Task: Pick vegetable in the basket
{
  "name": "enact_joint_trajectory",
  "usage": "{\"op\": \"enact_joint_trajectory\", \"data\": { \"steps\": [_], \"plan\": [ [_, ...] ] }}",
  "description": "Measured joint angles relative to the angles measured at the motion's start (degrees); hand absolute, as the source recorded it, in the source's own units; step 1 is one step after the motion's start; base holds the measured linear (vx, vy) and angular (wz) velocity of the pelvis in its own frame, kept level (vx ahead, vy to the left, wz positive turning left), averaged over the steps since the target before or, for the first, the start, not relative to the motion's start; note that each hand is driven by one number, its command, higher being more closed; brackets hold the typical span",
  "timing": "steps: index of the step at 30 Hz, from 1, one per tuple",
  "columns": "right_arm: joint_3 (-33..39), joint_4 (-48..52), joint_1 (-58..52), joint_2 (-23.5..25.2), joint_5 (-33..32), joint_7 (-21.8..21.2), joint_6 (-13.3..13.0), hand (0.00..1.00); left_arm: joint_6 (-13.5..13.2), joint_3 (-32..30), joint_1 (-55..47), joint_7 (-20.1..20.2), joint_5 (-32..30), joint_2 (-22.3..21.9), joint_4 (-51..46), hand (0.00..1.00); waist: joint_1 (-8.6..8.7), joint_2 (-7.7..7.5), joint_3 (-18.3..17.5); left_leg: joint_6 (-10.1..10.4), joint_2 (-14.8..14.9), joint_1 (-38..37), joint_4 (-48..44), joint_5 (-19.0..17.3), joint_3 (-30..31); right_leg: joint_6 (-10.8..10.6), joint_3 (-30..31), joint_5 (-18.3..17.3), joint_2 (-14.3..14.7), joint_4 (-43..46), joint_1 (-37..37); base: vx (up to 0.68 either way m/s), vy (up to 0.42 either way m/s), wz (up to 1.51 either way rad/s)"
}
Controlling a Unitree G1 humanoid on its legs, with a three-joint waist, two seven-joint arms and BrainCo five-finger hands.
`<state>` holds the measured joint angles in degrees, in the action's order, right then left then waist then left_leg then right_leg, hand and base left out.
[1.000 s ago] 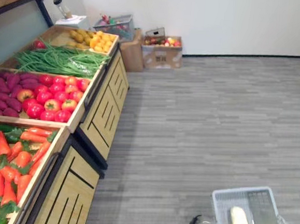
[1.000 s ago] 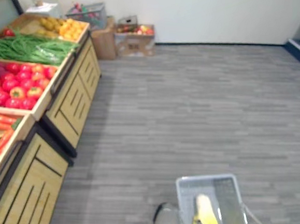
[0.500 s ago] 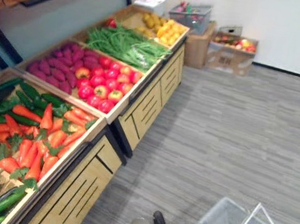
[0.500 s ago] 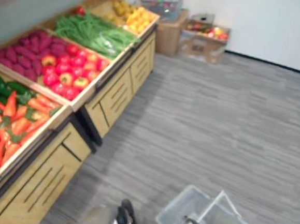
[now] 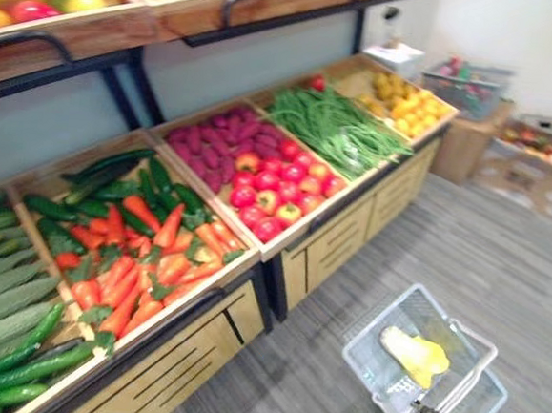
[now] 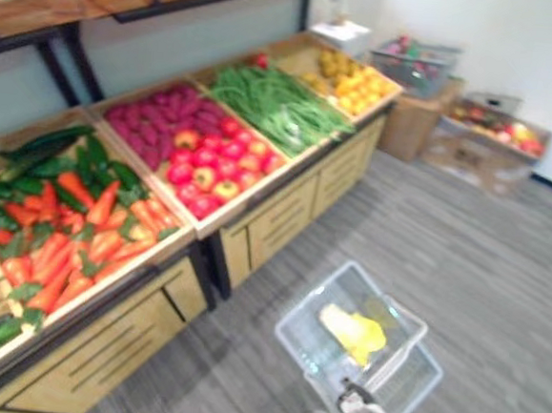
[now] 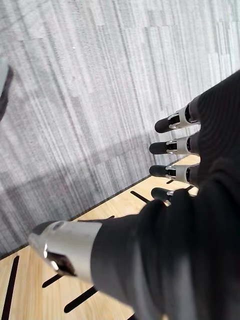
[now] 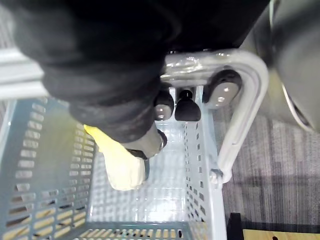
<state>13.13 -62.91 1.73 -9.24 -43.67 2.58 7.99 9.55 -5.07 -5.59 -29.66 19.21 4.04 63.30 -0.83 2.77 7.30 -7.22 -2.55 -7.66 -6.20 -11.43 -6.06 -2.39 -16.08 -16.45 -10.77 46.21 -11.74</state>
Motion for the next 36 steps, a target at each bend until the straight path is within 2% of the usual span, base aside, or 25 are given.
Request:
{"op": "enact_joint_trajectory", "data": {
  "steps": [1,2,3,4,5,7,9,10,12,13,15,16,17,18,19,20,21,23,24,25,29,32,33,36],
  "plan": [
    [0.32,-0.06,-1.38,0.51,-2.04,0.29,0.09,1.00,0.53,0.68,1.74,0.00,-0.19,0.12,-0.01,0.00,1.08,0.80,-0.26,0.88,1.49,0.17,0.01,0.03,5.87,-1.44,8.82,0.88,5.31,-10.10,-1.18,0.25,-0.293,2.32],
    [0.57,-0.06,-2.41,1.17,-3.44,0.52,0.07,1.00,0.81,0.57,2.04,0.00,-0.42,0.53,0.04,0.00,1.50,0.17,-0.27,1.64,1.55,0.41,0.00,-0.12,8.26,-2.82,13.28,1.74,6.58,-14.90,-1.00,0.20,-0.311,2.20],
    [0.54,-0.08,-3.91,2.56,-4.97,1.01,-0.02,1.00,1.05,0.07,2.40,0.00,-1.01,1.37,-0.31,0.00,1.81,-2.33,-0.30,3.00,0.74,0.13,-0.05,-0.63,11.01,-4.73,18.57,3.81,6.69,-20.34,-0.92,0.22,-0.349,1.71],
    [-0.32,0.07,-5.54,4.76,-7.13,1.65,-0.68,1.00,1.26,-2.76,2.33,-0.04,-1.67,3.09,-1.98,0.00,0.46,-8.06,-0.50,5.23,-1.55,-1.38,-1.31,-2.39,12.98,-3.85,21.00,11.39,4.26,-23.85,-0.77,0.25,-0.370,1.26],
    [-0.53,-0.12,-5.47,4.88,-8.10,2.13,-0.73,1.00,1.58,-3.68,2.39,-0.06,-1.53,2.76,-2.13,0.00,0.04,-7.81,-0.35,5.92,-0.96,-1.50,-2.71,-3.85,13.02,-3.41,20.16,9.39,4.09,-23.00,0.24,0.28,-0.374,0.69],
    [-0.66,0.06,-5.40,3.88,-8.77,2.34,-0.62,1.00,1.91,-4.48,1.53,-0.58,-1.30,0.19,-2.93,0.00,0.07,-4.49,-1.37,8.40,4.19,-0.71,-5.41,-5.65,8.30,-1.74,15.94,8.62,7.15,-25.78,3.14,0.33,-0.342,0.49],
    [-1.36,0.11,-5.35,3.16,-8.37,2.37,-0.63,1.00,1.51,-5.08,1.56,-0.98,-1.14,-1.66,-3.13,0.00,0.36,-2.94,-1.80,8.72,5.45,-1.26,-4.29,-5.60,8.40,-0.84,14.29,8.06,8.17,-26.79,4.19,0.20,-0.191,0.39],
    [-2.40,0.05,-5.36,2.54,-7.84,2.59,-0.56,1.00,0.38,-5.48,1.54,-1.39,0.48,-3.15,-3.10,0.00,0.33,-2.20,-1.92,9.02,6.13,-1.57,-3.88,-5.43,8.41,-0.17,13.32,7.55,8.63,-27.47,4.82,0.12,-0.179,0.33],
    [-2.38,0.03,-5.43,2.55,-7.75,2.61,-0.50,1.00,-2.78,-5.97,1.40,-2.13,2.10,-3.87,-2.93,0.00,0.49,-1.99,-1.85,9.87,6.85,-1.43,-4.44,-4.68,7.91,0.39,11.38,6.80,8.68,-28.35,6.22,0.09,-0.165,0.45],
    [-2.08,-0.04,-6.20,2.70,-7.76,2.62,-0.46,1.00,-5.25,-5.73,1.31,-3.00,2.69,-3.90,-2.94,0.00,0.78,-2.09,-1.80,10.05,7.39,-0.37,-6.49,-4.55,6.29,0.59,9.61,6.40,8.24,-29.11,7.49,0.07,-0.138,0.87],
    [-0.90,0.07,-8.05,3.07,-7.76,2.66,-0.48,1.00,-9.28,-5.30,1.23,-4.42,2.84,-3.64,-3.13,0.00,1.02,-3.09,-1.65,11.11,8.24,3.30,-13.29,-4.01,2.84,0.66,6.03,6.13,6.64,-30.74,9.79,0.06,-0.119,1.07],
    [-0.52,0.17,-8.84,2.97,-7.76,2.88,-0.48,1.00,-11.93,-4.36,1.18,-6.04,2.58,-3.40,-4.65,0.00,1.06,-3.60,-1.33,11.99,9.60,6.90,-19.37,-4.33,-1.73,0.68,3.66,6.16,5.82,-31.85,11.32,0.05,-0.064,0.88],
    [-0.51,0.21,-9.27,2.88,-7.67,3.19,-0.48,1.00,-13.11,-3.76,0.84,-7.04,2.19,-3.19,-5.35,0.00,0.90,-3.59,-1.26,11.90,10.81,8.23,-21.48,-4.66,-4.62,0.69,2.61,6.17,5.65,-32.19,11.96,0.09,0.221,1.71],
    [0.08,1.12,-8.37,1.93,-5.66,4.55,1.20,1.00,-16.85,2.63,0.76,-15.79,-1.00,-2.56,-11.43,0.00,0.74,-3.93,-1.44,10.09,9.96,7.88,-6.35,2.10,-13.90,-2.34,-1.02,6.43,2.19,-33.40,13.13,0.07,0.296,1.30],
    [0.30,1.26,-7.71,2.43,-5.66,4.65,1.93,1.00,-18.04,3.24,0.81,-17.43,-2.80,-1.82,-12.27,0.00,0.73,-4.68,-1.41,9.64,8.64,7.36,-3.91,3.57,-13.88,-2.96,-1.01,6.85,1.63,-34.80,13.20,0.06,0.350,1.20],
    [1.34,1.26,-7.26,2.51,-5.65,4.62,2.47,1.00,-18.68,3.81,0.87,-18.12,-4.33,-1.15,-12.59,0.00,0.73,-4.81,-1.37,9.51,7.83,7.25,-3.01,4.11,-13.63,-3.35,-1.03,7.32,1.31,-35.43,13.36,0.01,0.138,0.14],
    [1.73,1.21,-7.13,2.51,-5.65,4.64,2.68,1.00,-18.91,4.09,0.75,-18.47,-4.44,-0.99,-12.98,0.00,0.72,-4.74,-1.30,9.45,7.56,7.15,-2.88,4.17,-13.65,-3.50,-0.99,7.41,1.12,-35.52,13.39,0.00,0.111,0.10],
    [2.32,1.19,-6.95,2.01,-5.69,4.76,3.14,1.00,-18.53,4.04,0.38,-19.97,-4.87,-1.06,-21.40,0.00,0.74,-4.17,-0.83,9.00,6.45,6.22,-1.12,5.12,-13.46,-3.73,-1.14,7.54,0.32,-35.31,13.38,-0.02,0.076,0.10],
    [2.32,1.36,-6.53,1.49,-5.70,4.77,3.90,1.00,-17.95,4.17,0.52,-21.37,-10.65,-0.78,-30.74,0.00,0.69,-4.05,-0.80,8.76,5.49,5.77,1.40,6.65,-12.93,-3.77,-1.57,7.56,-0.28,-34.97,12.78,-0.03,0.052,0.25],
    [2.33,1.56,-6.07,0.95,-5.69,4.68,4.68,1.00,-17.88,5.08,0.83,-22.51,-18.34,0.83,-37.83,0.00,1.04,-3.26,-0.40,8.54,4.78,5.20,3.94,8.16,-12.10,-3.78,-2.23,7.57,-0.60,-34.98,12.72,-0.04,0.043,0.26],
    [2.52,3.41,-5.90,-0.15,-3.75,4.43,5.76,1.00,-17.21,2.98,3.06,-22.36,-29.34,5.04,-51.28,0.00,2.03,-1.59,-0.91,8.33,3.81,3.18,8.81,10.34,-11.87,-3.81,-2.36,7.59,-0.37,-35.15,12.38,0.00,0.011,0.02],
    [2.63,3.83,-6.50,-0.14,-3.54,4.38,6.16,1.00,-15.46,0.49,4.44,-18.73,-29.55,8.27,-56.10,0.00,2.26,-1.29,-1.46,8.34,3.81,1.94,9.94,10.37,-11.96,-3.81,-2.37,7.59,0.10,-35.58,13.36,0.05,-0.005,-0.04],
    [2.76,3.97,-6.55,-0.10,-3.54,4.36,6.29,1.00,-14.15,-0.15,5.84,-17.17,-29.51,9.80,-56.55,0.00,2.23,-1.26,-1.47,8.34,3.80,1.69,10.18,10.38,-12.07,-3.80,-2.28,7.60,0.22,-35.86,13.58,0.04,-0.007,-0.02],
    [3.25,3.99,-6.80,0.58,-3.52,4.06,6.39,1.00,-12.46,-1.10,8.84,-15.01,-29.47,13.61,-57.13,0.00,2.33,-1.55,-1.72,8.37,3.76,1.07,11.02,10.36,-12.42,-3.79,-1.96,7.61,0.39,-36.20,13.88,0.03,0.002,-0.05]
  ]
}}
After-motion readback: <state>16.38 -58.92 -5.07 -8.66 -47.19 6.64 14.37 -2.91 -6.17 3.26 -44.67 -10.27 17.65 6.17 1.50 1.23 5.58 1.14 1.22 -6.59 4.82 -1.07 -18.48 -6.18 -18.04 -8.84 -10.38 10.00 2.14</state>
